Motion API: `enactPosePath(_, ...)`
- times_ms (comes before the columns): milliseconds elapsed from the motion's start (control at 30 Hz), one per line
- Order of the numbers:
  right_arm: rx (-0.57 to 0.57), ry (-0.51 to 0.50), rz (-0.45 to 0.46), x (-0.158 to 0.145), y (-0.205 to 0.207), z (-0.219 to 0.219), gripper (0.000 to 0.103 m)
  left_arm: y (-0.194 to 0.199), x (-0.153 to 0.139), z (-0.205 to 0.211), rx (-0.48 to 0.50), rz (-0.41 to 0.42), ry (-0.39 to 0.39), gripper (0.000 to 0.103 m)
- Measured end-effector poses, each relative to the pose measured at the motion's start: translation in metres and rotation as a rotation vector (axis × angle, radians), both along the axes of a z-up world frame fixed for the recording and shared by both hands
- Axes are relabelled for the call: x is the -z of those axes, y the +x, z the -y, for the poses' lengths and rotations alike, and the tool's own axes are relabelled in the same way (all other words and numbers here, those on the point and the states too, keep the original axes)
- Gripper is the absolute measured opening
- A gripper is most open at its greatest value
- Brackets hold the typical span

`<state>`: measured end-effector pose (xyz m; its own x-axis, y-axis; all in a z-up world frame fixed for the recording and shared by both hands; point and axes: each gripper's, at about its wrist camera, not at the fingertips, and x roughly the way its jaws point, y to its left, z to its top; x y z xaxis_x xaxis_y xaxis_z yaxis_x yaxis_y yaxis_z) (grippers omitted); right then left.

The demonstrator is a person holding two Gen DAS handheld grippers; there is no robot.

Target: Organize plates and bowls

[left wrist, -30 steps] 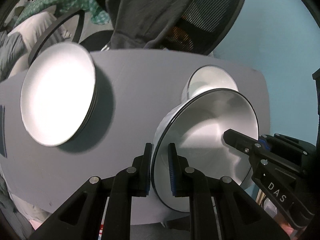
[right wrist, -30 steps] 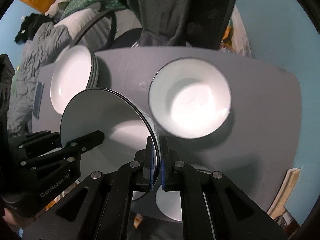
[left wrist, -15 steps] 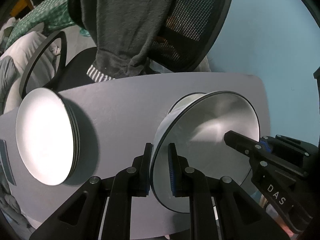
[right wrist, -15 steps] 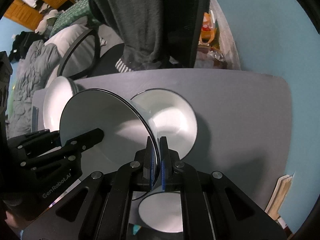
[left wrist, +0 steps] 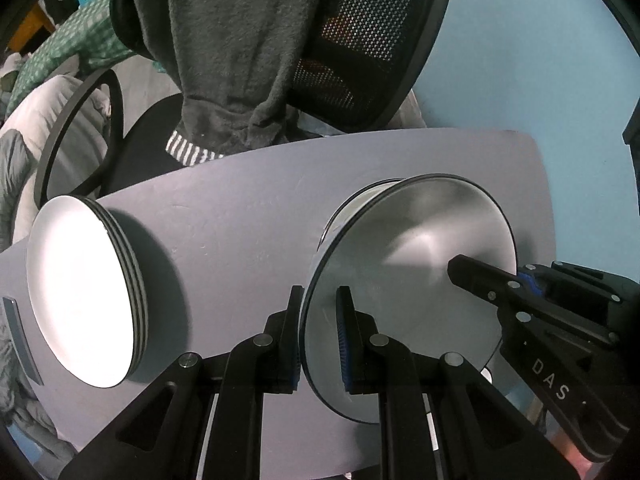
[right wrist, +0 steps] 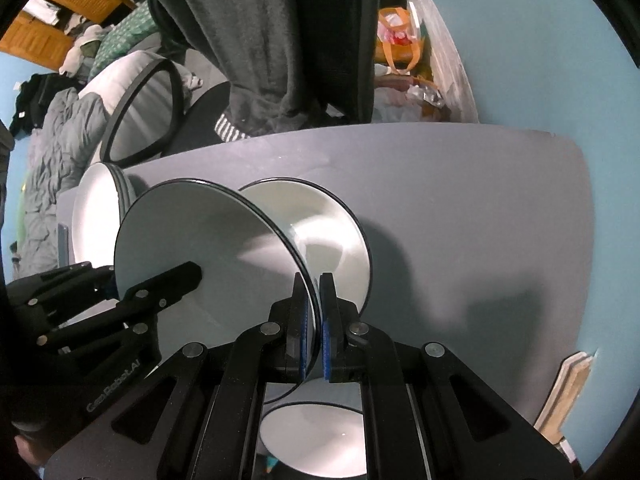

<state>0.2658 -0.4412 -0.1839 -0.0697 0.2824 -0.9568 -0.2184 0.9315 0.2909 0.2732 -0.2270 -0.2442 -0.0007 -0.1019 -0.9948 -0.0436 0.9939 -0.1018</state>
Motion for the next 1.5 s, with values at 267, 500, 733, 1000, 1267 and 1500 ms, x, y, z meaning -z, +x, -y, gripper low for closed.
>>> enactPosePath(267, 0.02, -0.004, -0.013, 0.007, 0.004, 0.008, 0.006, 0.004, 0.005, 0.006, 0.028, 0.002, 0.01, 0.014)
enactPosePath(500, 0.01, -0.047, 0.011, 0.008, 0.005, 0.011, 0.012, 0.003, 0.007, 0.006, 0.046, 0.001, 0.034, 0.016)
enactPosePath(733, -0.007, -0.061, 0.013, 0.006, 0.005, 0.01, 0.012, -0.002, 0.004, 0.0, 0.034, 0.006, 0.035, 0.019)
enactPosePath(1000, 0.022, -0.077, 0.016, 0.0, -0.001, 0.014, 0.02, -0.012, -0.017, 0.001, 0.059, 0.084, 0.077, 0.029)
enactPosePath(1267, 0.032, -0.07, 0.027, -0.008, -0.012, 0.018, 0.02, -0.02, -0.025, -0.003, 0.066, 0.104, 0.082, 0.029)
enactPosePath(1500, 0.05, -0.055, 0.056, -0.025, -0.026, 0.019, 0.03, -0.033, -0.035, -0.004, 0.087, 0.131, 0.074, 0.037)
